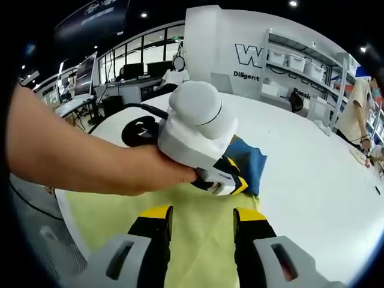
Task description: Fold the garment on the visible template until the final outline fits inside the template.
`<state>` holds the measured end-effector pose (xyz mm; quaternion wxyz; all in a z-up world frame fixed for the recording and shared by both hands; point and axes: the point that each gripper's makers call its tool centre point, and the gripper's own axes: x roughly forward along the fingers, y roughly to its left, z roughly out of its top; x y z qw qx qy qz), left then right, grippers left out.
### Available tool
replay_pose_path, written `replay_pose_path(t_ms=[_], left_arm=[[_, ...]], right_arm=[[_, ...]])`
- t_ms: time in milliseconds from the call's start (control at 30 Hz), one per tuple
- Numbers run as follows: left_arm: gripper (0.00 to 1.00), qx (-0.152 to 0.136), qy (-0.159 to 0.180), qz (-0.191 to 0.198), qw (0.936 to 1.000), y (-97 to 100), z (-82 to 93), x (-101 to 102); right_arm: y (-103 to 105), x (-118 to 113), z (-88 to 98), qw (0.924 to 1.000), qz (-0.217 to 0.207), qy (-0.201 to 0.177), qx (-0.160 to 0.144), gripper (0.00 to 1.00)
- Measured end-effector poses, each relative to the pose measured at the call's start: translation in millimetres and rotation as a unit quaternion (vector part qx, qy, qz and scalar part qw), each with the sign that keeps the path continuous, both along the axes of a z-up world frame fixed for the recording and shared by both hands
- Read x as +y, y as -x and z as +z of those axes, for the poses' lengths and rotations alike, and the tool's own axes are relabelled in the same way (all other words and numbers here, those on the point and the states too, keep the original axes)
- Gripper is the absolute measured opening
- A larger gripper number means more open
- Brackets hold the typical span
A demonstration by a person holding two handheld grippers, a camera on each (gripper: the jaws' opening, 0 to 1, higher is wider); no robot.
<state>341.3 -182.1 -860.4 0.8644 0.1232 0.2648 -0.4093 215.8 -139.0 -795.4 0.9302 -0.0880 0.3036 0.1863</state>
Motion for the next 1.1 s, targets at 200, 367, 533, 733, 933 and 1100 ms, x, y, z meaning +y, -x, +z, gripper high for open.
replay_pose_path(t_ms=[200,367,533,733,933,1100], left_arm=[[0.15,-0.009,-0.003,-0.001,1.0000,-0.3,2.7,0.6],[0.15,-0.027,-0.003,0.001,0.9996,-2.3,16.6,7.8],[0.15,-0.044,0.010,0.013,0.9989,-5.5,39.2,25.3],[0.15,-0.068,0.017,0.015,0.9975,-0.2,61.0,48.4],[0.18,-0.084,0.026,0.032,0.9957,14.9,84.6,94.1],[0.30,-0.087,0.040,0.060,0.9936,32.6,101.2,138.1]], right_arm=[[0.6,-0.4,-0.9,1.0000,0.000,0.001,0.001,0.38],[0.6,-0.2,-1.2,1.0000,0.000,0.001,0.002,0.38],[0.8,3.2,-1.7,1.0000,0.006,0.004,0.002,0.38],[-0.6,4.2,0.2,1.0000,0.007,0.004,-0.001,0.38],[-0.8,6.4,2.2,0.9999,0.012,0.004,-0.005,0.38],[0.6,8.2,2.7,0.9998,0.017,0.007,-0.006,0.39]])
